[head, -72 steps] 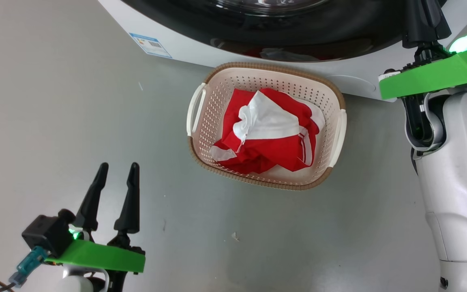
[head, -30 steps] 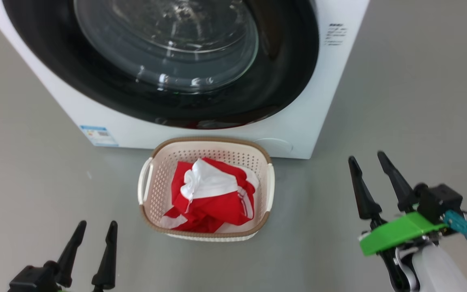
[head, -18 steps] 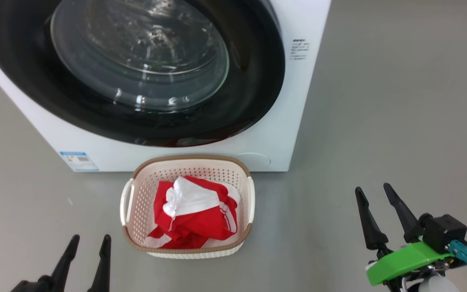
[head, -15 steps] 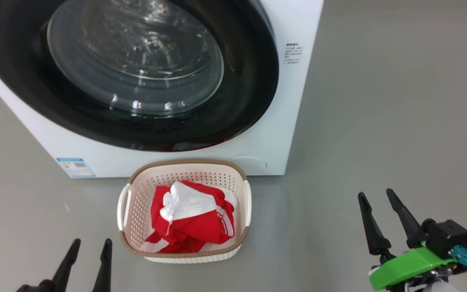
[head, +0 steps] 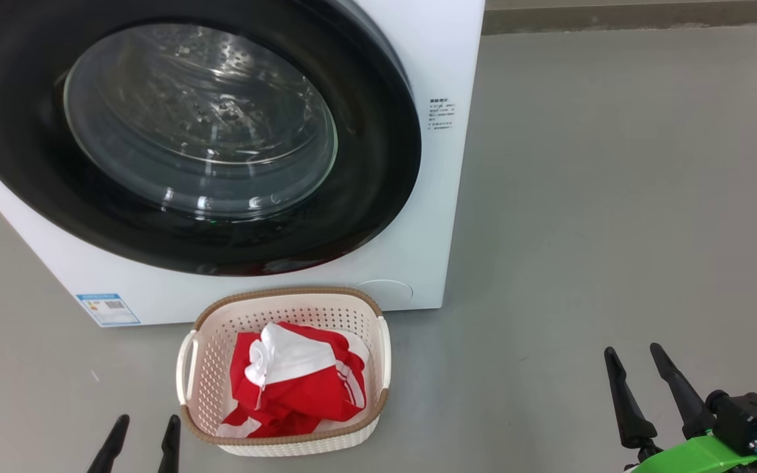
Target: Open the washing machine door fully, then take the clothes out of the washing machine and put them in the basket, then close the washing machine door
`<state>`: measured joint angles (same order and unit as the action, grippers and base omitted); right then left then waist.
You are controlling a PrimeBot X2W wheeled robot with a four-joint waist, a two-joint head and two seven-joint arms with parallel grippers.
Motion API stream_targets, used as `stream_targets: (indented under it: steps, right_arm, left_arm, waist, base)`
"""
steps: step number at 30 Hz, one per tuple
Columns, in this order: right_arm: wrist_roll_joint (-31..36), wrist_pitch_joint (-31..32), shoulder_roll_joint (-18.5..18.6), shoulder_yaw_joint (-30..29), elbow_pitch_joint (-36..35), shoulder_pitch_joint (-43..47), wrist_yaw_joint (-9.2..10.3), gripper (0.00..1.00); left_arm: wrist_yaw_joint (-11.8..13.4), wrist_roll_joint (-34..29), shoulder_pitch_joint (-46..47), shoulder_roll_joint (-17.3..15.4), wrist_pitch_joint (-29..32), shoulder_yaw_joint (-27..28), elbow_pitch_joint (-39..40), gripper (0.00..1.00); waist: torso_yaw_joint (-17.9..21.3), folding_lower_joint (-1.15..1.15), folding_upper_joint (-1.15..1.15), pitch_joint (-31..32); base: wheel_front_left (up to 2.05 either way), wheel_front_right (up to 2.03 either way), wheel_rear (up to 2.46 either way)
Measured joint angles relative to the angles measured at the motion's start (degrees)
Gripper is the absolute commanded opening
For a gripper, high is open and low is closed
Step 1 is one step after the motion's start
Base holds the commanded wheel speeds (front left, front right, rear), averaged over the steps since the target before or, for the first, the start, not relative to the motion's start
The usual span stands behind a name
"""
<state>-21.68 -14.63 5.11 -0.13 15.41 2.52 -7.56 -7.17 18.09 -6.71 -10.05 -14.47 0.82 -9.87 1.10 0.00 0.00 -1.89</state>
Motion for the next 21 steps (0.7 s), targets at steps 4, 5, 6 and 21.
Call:
stream_targets:
  steps: [4, 5, 6, 21]
  right_arm:
    - [0.0, 0.0, 0.0, -0.6, -0.2, 0.6, 0.01, 1.0]
    - [0.0, 0.0, 0.0, -0.6, -0.2, 0.8, 0.01, 1.0]
    - [0.0, 0.0, 0.0, -0.6, -0.2, 0.9, 0.01, 1.0]
    - [0.0, 0.0, -0.1, -0.9, -0.4, 0.9, 0.0, 1.0]
  left_arm:
    - [0.0, 0.0, -0.4, 0.0, 0.0, 0.0, 0.1, 1.0]
    - [0.0, 0.0, -0.4, 0.0, 0.0, 0.0, 0.1, 1.0]
    - [0.0, 0.0, -0.5, 0.0, 0.0, 0.0, 0.1, 1.0]
    - [0.0, -0.4, -0.5, 0.3, 0.0, 0.5, 0.4, 1.0]
  waist:
    - [0.4, 0.0, 0.0, 0.3]
    - [0.4, 0.0, 0.0, 0.4]
    - [0.5, 0.0, 0.0, 0.4]
    - [0.4, 0.0, 0.0, 0.8]
  base:
    - [0.0, 0.0, 0.0]
    - [0.0, 0.0, 0.0]
    - [0.0, 0.0, 0.0]
    - [0.0, 0.0, 0.0]
